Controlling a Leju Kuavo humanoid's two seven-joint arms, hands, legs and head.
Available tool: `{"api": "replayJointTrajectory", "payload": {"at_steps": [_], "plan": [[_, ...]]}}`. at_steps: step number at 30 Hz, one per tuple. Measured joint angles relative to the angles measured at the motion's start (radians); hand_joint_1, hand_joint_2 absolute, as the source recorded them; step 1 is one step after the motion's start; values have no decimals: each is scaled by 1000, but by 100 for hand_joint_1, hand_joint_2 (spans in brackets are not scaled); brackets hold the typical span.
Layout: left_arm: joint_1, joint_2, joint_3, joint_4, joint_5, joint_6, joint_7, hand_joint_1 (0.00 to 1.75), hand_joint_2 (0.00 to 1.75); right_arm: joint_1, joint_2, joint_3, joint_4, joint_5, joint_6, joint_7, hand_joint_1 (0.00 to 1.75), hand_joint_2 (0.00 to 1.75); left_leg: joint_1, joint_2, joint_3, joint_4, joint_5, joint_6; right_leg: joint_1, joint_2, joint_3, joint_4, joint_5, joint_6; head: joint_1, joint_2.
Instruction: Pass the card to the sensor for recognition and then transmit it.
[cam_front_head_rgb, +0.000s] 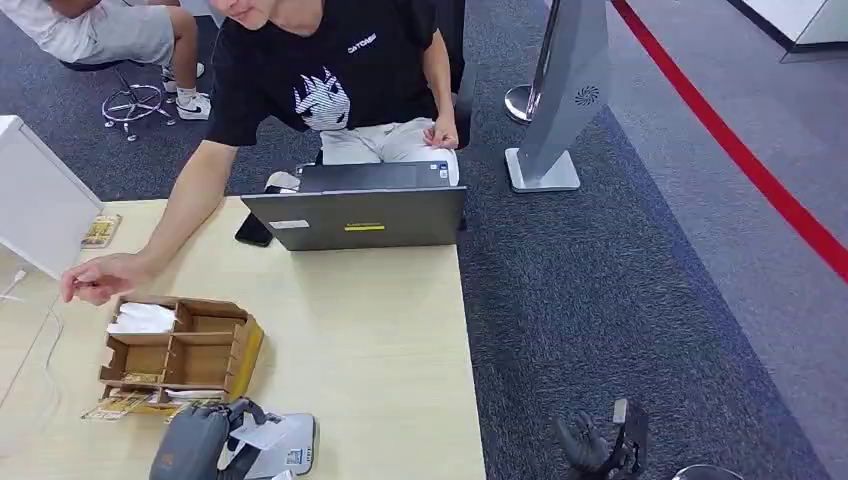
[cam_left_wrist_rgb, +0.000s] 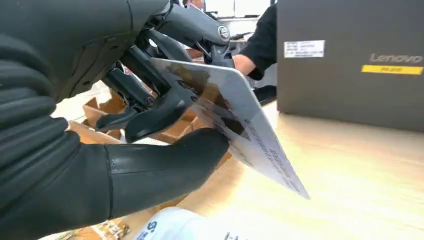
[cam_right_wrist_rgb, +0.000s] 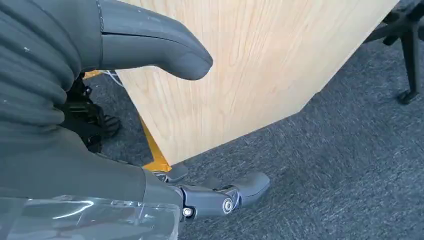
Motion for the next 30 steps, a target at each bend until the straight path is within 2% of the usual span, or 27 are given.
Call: {"api": "replayJointTrajectory", "payload": {"at_steps": [10,19,30], "plan": [[23,40,-16,0,-3,17,113,175,175,7,-3,0,-15,-13,3,16,0,175,0,0,0,0,0,0,0,0,0,0,0,0,0,0],[41,89,-18,1,40,22,144,175,175,14,-4,0,-26,-10,8,18,0,175,0,0,0,0,0,0,0,0,0,0,0,0,0,0],[37,96,-49,50,97,4,169,175,175,12,-4,0,-30,4,19,32,0,175,0,0,0,0,0,0,0,0,0,0,0,0,0,0]]}}
